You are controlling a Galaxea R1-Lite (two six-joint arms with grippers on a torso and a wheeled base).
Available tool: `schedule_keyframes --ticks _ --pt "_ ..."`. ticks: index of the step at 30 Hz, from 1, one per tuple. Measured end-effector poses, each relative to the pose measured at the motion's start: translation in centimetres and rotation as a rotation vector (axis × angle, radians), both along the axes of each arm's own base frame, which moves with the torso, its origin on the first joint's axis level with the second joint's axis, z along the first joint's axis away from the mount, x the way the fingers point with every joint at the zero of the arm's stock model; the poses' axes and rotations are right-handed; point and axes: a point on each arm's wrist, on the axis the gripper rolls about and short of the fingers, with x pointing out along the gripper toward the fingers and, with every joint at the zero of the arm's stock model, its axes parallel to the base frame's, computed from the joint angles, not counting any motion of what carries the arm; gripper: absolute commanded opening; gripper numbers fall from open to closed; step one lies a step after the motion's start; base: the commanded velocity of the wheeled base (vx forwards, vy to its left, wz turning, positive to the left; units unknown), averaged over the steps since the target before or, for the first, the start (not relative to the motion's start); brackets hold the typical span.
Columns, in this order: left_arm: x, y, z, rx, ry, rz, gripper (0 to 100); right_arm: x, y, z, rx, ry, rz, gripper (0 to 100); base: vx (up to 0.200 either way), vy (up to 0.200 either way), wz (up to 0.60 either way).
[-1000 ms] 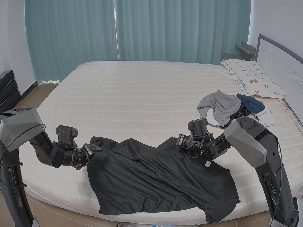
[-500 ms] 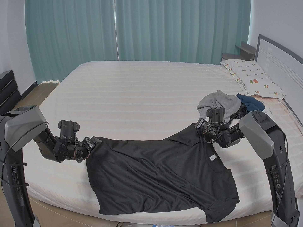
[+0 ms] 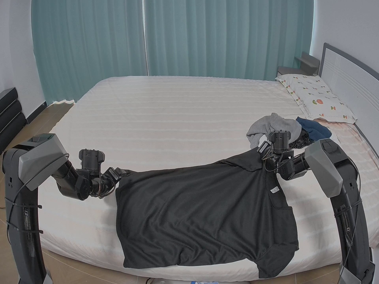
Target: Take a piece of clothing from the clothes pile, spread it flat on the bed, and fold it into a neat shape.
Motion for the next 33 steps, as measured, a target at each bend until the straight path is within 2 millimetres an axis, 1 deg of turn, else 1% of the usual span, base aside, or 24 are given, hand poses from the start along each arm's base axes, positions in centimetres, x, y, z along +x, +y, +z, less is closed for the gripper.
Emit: schedule_keyframes --ticks 4,8,13,17,21,27,33 --pt "0.1 -0.1 -0.2 0.0 -0.005 0.002 100 -0.2 -0.2 -0.5 -0.002 0.015 -0.002 0 0.0 0.0 0.0" --pt "0.5 -0.1 -0.2 -0.004 -0.015 0.004 100 -0.7 0.3 -1.1 -0.005 0.041 0.011 0 0.0 0.0 0.0" --pt "1.8 -0.2 0.0 -0.005 -0.051 0.009 100 -1.2 1.5 -1.2 -0.006 0.054 0.04 0 0.0 0.0 0.0" --pt "3.1 -0.4 0.0 0.001 -0.081 0.013 100 -1.4 2.0 -1.1 -0.006 0.057 0.051 0 0.0 0.0 0.0" --pt "4.3 -0.5 -0.7 0.024 -0.094 0.014 100 -1.5 2.2 -1.0 -0.005 0.057 0.054 0 0.0 0.0 0.0" --pt "6.2 -0.8 -1.5 0.057 -0.124 0.021 100 -1.5 1.9 -1.0 -0.004 0.058 0.05 0 0.0 0.0 0.0" --pt "6.9 -1.2 -2.7 0.067 -0.103 0.016 100 -1.5 1.9 -1.0 -0.001 0.058 0.047 0 0.0 0.0 0.0"
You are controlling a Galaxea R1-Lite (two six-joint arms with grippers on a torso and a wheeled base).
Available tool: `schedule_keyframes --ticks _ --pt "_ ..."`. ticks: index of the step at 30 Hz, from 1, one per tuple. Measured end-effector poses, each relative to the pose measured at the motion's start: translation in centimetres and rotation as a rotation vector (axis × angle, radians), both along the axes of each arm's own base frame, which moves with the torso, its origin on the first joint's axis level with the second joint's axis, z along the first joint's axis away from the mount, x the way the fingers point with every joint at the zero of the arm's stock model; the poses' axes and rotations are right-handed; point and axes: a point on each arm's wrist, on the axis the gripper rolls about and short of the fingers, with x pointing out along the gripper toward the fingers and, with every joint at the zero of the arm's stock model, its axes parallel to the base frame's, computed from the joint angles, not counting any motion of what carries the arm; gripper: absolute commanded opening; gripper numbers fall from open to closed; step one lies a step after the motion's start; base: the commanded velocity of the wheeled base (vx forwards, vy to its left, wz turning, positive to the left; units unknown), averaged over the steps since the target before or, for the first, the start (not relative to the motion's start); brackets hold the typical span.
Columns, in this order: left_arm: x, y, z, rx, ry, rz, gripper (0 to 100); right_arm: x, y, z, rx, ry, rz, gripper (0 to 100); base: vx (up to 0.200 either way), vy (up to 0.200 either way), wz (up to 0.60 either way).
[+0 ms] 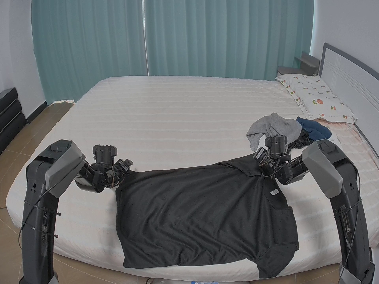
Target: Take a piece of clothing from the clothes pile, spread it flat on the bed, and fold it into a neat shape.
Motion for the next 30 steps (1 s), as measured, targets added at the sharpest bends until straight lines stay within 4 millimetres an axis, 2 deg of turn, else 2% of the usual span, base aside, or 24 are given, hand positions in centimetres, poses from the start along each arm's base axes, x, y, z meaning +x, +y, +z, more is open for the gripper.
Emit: schedule_keyframes --ticks 2,3,11,16,24,30 --pt "0.0 -0.1 -0.2 0.0 0.002 -0.002 100 0.0 -0.1 0.0 0.001 0.0 -0.001 0 0.0 0.0 0.0" --pt "0.0 -0.1 -0.3 0.0 0.003 -0.002 0 0.0 -0.1 -0.1 0.001 0.001 -0.003 0 0.0 0.0 0.0" --pt "0.3 -0.5 -0.4 -0.002 -0.013 -0.006 0 0.2 -0.9 0.0 0.019 -0.006 -0.026 0 0.0 0.0 0.0" --pt "0.9 -0.4 0.5 0.001 -0.094 0.04 0 0.4 -1.6 0.2 0.04 -0.018 -0.048 0 0.0 0.0 0.0" --pt "2.8 0.6 3.2 -0.008 -0.292 0.161 0 0.7 -2.2 0.8 0.065 -0.065 -0.066 0 0.0 0.0 0.0" --pt "3.8 1.2 2.9 -0.007 -0.331 0.182 0 1.3 -2.4 1.9 0.081 -0.141 -0.072 0 0.0 0.0 0.0"
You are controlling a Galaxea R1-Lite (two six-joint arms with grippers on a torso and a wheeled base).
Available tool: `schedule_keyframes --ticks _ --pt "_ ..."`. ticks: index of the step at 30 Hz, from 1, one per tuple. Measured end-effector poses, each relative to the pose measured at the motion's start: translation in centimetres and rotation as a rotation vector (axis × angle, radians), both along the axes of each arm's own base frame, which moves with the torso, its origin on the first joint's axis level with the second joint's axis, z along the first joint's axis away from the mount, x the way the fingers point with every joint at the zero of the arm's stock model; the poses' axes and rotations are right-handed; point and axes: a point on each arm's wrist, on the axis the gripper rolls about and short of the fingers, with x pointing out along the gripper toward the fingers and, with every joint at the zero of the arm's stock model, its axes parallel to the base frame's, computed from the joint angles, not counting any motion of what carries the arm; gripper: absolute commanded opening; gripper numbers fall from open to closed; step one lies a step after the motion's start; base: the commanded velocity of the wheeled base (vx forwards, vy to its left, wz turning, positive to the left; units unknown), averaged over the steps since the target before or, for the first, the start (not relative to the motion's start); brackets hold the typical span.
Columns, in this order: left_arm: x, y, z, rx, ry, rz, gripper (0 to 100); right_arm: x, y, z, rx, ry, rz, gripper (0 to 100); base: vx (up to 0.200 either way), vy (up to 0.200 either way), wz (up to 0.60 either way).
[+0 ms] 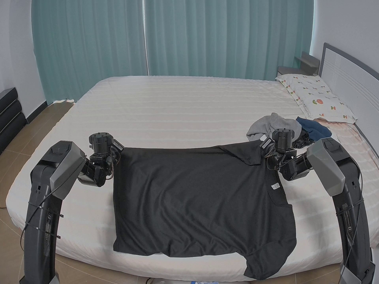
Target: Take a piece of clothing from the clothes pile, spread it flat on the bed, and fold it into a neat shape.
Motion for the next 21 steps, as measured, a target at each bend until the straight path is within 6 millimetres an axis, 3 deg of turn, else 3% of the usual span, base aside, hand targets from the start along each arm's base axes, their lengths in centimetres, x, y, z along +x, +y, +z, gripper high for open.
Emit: schedule_keyframes --ticks 12,13,16,17,21 --pt "1.1 0.2 -2.7 0.04 0.015 -0.007 0 0.4 0.2 -2.6 -0.013 0.033 -0.002 0 0.0 0.0 0.0" --pt "1.0 0.2 -2.9 0.04 0.022 -0.008 100 0.4 0.2 -2.8 -0.015 0.036 -0.001 0 0.0 0.0 0.0" --pt "1.0 0.0 -3.3 0.041 0.03 -0.011 100 0.4 0.3 -3.4 -0.02 0.049 0.001 0 0.0 0.0 0.0" --pt "1.0 -0.1 -3.4 0.041 0.031 -0.012 100 0.4 0.3 -3.6 -0.02 0.051 0.001 100 0.0 0.0 0.0" --pt "0.9 -0.1 -3.5 0.042 0.034 -0.012 100 0.3 0.5 -4.0 -0.031 0.056 0.009 100 0.0 0.0 0.0"
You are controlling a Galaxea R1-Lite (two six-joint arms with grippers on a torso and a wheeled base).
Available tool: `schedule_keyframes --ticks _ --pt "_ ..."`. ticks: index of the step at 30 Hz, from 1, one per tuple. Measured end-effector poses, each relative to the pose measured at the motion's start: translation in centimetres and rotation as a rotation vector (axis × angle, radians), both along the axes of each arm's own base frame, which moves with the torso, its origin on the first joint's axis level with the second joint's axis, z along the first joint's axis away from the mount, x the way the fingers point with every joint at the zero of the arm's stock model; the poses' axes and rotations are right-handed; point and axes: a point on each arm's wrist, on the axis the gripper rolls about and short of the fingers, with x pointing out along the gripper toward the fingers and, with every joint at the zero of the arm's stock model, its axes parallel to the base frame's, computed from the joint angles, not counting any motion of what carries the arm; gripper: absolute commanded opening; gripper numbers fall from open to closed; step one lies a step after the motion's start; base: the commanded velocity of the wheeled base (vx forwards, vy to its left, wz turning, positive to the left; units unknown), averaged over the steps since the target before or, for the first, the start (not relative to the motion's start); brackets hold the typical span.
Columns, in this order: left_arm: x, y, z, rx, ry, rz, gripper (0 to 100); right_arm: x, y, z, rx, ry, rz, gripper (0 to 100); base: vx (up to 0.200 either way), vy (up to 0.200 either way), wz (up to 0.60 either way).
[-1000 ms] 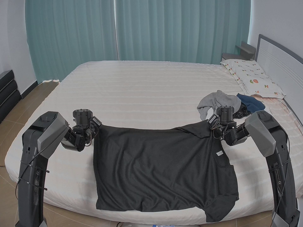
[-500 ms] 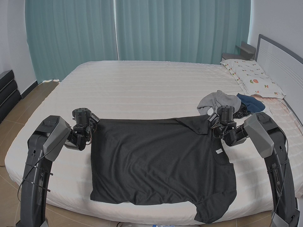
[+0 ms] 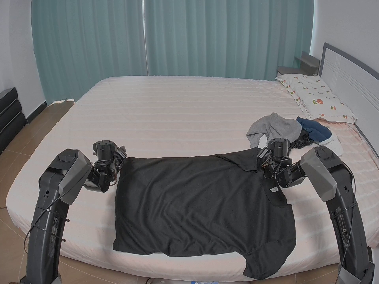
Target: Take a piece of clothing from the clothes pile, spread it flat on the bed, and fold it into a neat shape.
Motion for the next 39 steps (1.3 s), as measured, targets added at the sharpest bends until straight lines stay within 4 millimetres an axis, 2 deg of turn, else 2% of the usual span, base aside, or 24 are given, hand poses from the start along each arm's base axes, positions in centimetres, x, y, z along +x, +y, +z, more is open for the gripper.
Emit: schedule_keyframes --ticks 3,9,14,18,26,34,39 --pt "-0.1 0.0 0.0 0.003 0.003 0.011 100 -0.3 0.0 -0.2 -0.018 0.014 0.009 100 0.0 0.0 0.0" --pt "-0.9 0.1 0.3 0.003 0.025 0.03 100 -1.5 -0.5 0.9 -0.02 0.048 0.059 100 0.0 0.0 0.0" --pt "-3.4 0.4 0.9 -0.017 0.083 0.013 100 -3.2 -1.2 2.4 -0.031 0.086 0.125 100 0.0 0.0 0.0" --pt "-5.6 0.4 2.3 -0.04 0.115 -0.025 100 -5.3 -2.0 4.0 -0.029 0.125 0.159 100 0.0 0.0 0.0" --pt "-10.3 0.1 4.9 -0.064 0.179 -0.087 100 -12.3 -3.2 5.5 0.0 0.259 0.258 100 0.0 0.0 0.0" --pt "-17.2 -2.0 4.9 -0.113 0.299 -0.153 100 -20.4 -4.1 5.5 0.036 0.344 0.332 100 0.0 0.0 0.0" --pt "-20.9 -3.3 4.7 -0.148 0.323 -0.196 100 -24.7 -4.4 5.7 0.051 0.263 0.379 100 -0.16 0.0 0.0"
